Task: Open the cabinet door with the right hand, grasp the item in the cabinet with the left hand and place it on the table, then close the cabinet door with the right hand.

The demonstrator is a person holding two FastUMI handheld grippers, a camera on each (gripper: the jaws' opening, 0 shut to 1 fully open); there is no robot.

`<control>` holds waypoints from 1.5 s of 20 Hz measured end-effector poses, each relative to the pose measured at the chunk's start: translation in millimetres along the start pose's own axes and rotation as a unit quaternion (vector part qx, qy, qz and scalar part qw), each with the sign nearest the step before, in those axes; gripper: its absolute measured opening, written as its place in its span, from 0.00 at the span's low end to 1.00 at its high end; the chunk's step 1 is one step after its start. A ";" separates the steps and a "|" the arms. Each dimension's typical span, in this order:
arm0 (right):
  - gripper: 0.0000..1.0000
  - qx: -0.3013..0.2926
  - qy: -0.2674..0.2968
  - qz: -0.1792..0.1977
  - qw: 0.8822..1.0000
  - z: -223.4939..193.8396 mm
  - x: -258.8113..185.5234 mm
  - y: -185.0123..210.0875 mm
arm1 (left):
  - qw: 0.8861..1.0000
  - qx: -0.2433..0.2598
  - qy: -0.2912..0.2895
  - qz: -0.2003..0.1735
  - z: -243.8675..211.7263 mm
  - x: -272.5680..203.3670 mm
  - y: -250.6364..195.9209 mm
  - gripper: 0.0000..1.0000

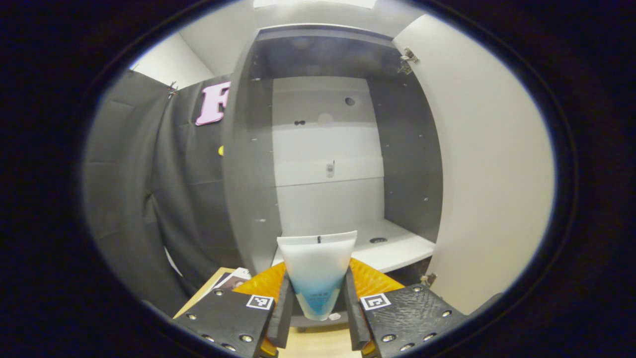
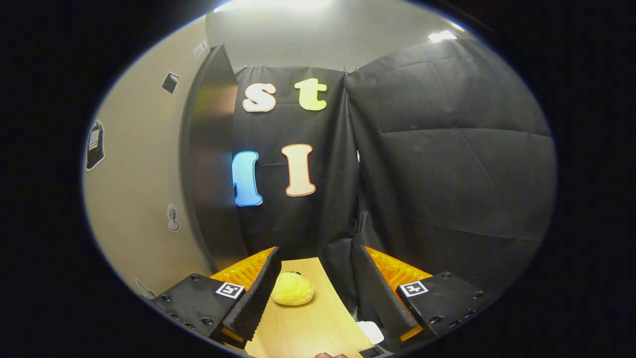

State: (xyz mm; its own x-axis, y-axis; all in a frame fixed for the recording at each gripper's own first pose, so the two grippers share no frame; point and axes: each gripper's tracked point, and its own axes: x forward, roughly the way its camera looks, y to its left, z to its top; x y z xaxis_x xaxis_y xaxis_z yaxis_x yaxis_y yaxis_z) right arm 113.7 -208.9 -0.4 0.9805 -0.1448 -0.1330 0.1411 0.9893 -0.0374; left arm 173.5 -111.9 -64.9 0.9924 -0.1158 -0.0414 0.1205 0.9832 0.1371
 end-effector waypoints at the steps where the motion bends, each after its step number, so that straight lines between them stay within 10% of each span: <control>1: 0.98 0.001 -0.001 0.004 1.000 -0.3 -4.6 3.0 | 1.000 -0.005 0.005 0.009 -10.4 -10.0 7.9 0.48; 18: 0.93 -0.089 0.085 0.039 0.992 -71.3 -29.0 15.3 | 0.994 -0.055 0.006 0.095 -232.4 -81.1 69.3 0.50; 30: 0.98 0.052 0.114 -0.029 0.992 -116.9 -33.2 -37.5 | 0.994 -0.055 0.033 0.086 -318.2 -90.1 53.5 0.49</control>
State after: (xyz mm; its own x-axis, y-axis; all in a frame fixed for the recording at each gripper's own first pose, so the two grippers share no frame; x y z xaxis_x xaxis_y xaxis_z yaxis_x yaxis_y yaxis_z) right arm 59.9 -243.2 -110.3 0.9157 -0.1912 -0.3536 0.2221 0.9738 0.0488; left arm 82.6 -4.0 -368.8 0.9938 0.0617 -0.0926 -0.0583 0.9975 0.0393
